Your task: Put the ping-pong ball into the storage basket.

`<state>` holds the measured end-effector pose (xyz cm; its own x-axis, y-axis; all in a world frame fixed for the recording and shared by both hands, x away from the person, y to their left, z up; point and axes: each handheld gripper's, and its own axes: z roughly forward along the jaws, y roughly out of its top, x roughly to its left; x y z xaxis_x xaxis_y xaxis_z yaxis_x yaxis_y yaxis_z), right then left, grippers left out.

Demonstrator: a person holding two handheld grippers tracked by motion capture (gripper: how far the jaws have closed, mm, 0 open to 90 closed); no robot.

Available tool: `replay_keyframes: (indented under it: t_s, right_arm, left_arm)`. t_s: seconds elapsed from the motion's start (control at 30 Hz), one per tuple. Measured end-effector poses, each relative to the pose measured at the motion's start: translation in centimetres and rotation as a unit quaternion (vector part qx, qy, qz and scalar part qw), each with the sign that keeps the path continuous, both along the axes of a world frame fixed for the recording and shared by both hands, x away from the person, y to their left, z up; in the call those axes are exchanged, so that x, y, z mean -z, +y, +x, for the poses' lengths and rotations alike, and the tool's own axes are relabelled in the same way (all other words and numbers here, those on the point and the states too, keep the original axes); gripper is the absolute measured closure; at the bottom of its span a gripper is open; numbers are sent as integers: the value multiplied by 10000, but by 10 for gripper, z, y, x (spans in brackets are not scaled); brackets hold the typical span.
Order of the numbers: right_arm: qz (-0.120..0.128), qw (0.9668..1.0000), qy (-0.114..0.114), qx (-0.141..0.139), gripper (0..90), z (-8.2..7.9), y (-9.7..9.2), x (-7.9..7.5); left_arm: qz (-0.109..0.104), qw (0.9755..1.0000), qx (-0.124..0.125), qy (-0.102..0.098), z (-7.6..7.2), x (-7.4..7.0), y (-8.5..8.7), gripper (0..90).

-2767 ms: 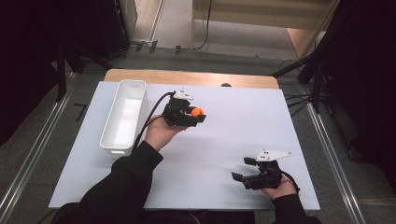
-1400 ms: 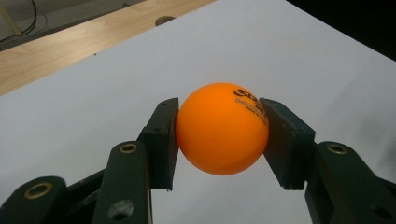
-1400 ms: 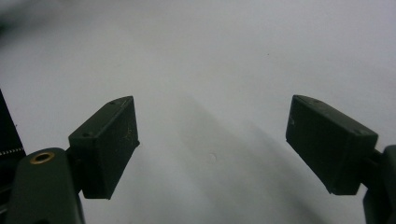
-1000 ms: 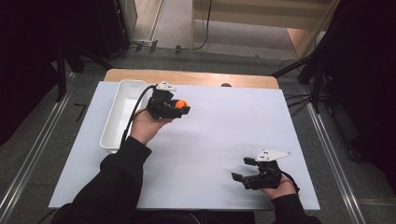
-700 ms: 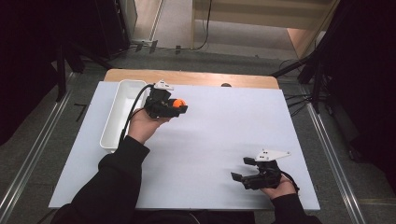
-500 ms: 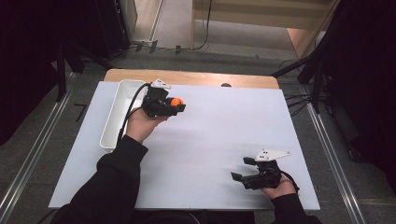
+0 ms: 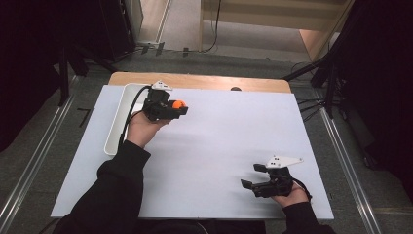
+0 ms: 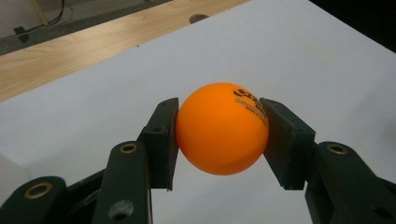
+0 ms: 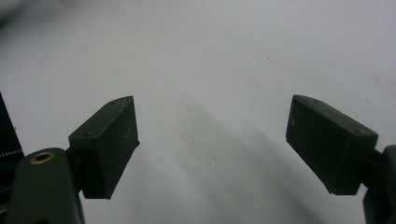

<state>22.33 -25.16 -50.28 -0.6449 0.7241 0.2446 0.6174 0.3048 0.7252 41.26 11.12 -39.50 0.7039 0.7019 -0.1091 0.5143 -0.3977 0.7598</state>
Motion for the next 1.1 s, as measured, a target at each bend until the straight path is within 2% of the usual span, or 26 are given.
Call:
replay_keyframes:
  t_s: [0.07, 0.2, 0.53, 0.7, 1.1]
  right_arm:
    - [8, 10000, -2, -8, 155, 0, 0, 0]
    - [4, 10000, -2, -9, 155, 0, 0, 0]
    - [3, 10000, 9, -15, 155, 1, 0, 0]
    - [-11, 10000, 21, -20, 154, 1, 1, 0]
    - [-3, 10000, 5, -27, 155, 2, 1, 0]
  left_arm:
    - [-69, 10000, -1, 38, 1, -1, 3, 507]
    - [-19, 10000, -11, 80, 2, -3, 7, 507]
    - [-23, 9999, -133, 51, 4, -5, 15, 507]
    - [-93, 9998, -185, 48, 5, -7, 21, 507]
    - [-2, 9994, -347, 36, 8, -8, 30, 507]
